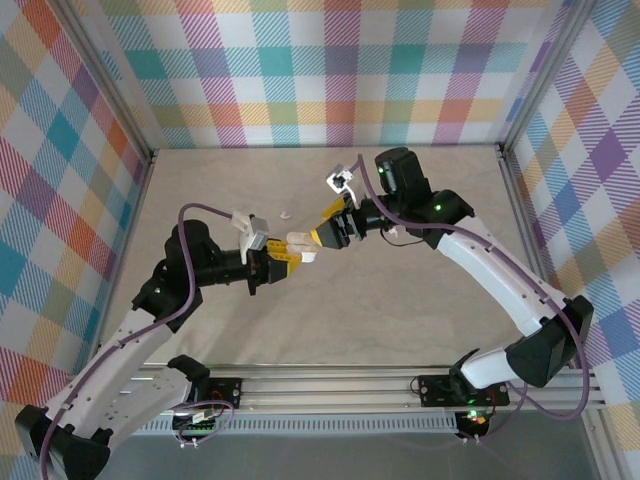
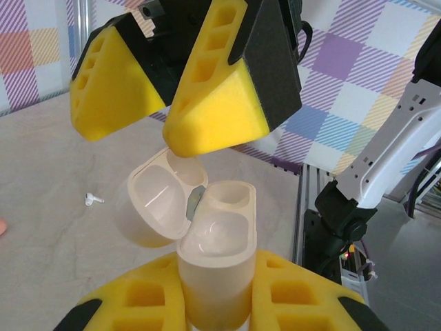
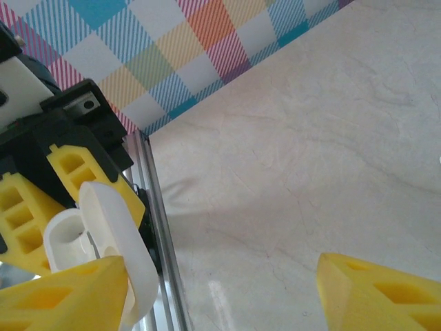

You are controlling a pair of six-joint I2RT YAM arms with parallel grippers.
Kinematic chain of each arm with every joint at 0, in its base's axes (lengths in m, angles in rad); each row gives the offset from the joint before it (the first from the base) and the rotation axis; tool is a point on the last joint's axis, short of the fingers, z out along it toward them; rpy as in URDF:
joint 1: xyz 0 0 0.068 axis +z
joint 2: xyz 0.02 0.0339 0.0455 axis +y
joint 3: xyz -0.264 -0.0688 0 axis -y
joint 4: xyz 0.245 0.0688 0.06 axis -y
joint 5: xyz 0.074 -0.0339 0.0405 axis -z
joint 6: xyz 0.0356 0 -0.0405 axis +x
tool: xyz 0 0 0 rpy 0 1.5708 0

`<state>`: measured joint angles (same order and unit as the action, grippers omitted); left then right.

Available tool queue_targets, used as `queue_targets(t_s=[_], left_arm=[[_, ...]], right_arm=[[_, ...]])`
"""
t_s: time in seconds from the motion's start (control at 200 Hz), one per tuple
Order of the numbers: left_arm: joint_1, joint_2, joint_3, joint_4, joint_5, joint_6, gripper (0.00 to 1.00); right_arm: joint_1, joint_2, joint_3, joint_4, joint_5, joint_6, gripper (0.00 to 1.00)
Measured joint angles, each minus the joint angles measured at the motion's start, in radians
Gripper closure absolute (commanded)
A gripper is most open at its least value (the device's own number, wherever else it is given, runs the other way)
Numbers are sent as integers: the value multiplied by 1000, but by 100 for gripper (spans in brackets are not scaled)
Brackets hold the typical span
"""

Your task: Insert the wireless bluetooth earbuds into the charging case

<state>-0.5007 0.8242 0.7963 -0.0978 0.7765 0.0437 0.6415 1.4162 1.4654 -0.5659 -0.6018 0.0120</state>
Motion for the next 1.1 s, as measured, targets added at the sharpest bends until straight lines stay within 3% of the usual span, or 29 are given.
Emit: queue_targets(t_s=[0.5, 0.71, 0.85, 1.1], left_arm=[[-1, -64, -49, -22, -85, -6, 100], [-1, -68, -55, -32, -105, -7, 100], [-1, -68, -55, -32, -108, -6, 100], [-1, -54, -56, -31, -107, -6, 100]], right_arm=[[-84, -31, -7, 72, 33, 122, 28], [-206, -17, -44, 56, 146, 267, 31], [-305, 74, -75, 28, 215, 340, 32], [-347, 380, -12, -137, 327, 301, 40]])
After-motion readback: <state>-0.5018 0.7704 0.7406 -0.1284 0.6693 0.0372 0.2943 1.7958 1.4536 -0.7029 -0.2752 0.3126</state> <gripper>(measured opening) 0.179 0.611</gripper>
